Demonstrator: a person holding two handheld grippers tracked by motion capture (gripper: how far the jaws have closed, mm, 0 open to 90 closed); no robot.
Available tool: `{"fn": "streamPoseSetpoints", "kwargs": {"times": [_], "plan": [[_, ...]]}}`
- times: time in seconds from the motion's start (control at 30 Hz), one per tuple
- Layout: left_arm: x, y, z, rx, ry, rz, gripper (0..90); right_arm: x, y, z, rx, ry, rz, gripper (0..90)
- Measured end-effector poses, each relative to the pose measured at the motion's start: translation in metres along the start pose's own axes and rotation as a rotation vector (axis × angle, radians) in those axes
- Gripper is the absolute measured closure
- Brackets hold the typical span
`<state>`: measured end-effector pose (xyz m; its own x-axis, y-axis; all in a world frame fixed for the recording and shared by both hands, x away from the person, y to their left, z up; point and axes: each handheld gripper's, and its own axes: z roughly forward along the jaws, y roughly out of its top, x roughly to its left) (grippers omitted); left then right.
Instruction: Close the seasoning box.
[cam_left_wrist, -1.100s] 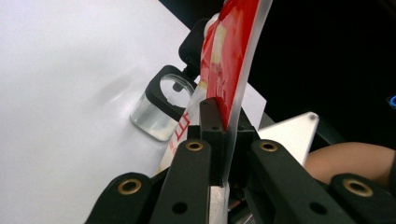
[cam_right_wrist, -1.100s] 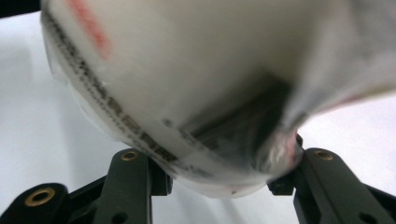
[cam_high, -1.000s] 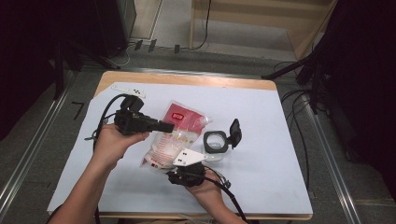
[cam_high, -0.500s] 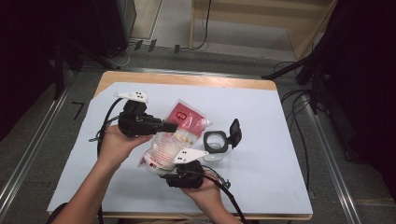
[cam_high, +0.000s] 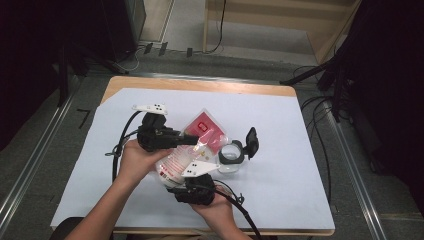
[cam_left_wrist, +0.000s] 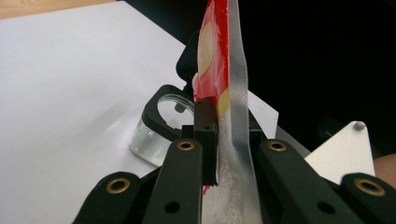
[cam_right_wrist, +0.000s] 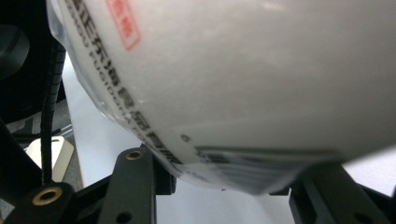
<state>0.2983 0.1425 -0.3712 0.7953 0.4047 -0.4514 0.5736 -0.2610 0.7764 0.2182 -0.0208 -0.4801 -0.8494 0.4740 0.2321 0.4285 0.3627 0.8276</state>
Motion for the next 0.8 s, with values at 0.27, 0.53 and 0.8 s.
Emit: {"fn": "streamPoseSetpoints", "kwargs": {"times": [0.27,0.53,0.8], "plan": [[-0.005,0.000,0.010,0.029,0.015,0.005,82.7,0.005,-0.001,0.002,0.014,-0.015,-0.005,56.4],[-0.004,0.000,0.020,0.070,0.011,-0.034,78.5,0.006,-0.004,0.003,0.016,-0.004,0.011,60.3],[-0.001,-0.002,0.022,0.104,-0.022,-0.059,73.0,-0.001,-0.007,0.000,-0.008,0.023,0.057,61.0]]}}
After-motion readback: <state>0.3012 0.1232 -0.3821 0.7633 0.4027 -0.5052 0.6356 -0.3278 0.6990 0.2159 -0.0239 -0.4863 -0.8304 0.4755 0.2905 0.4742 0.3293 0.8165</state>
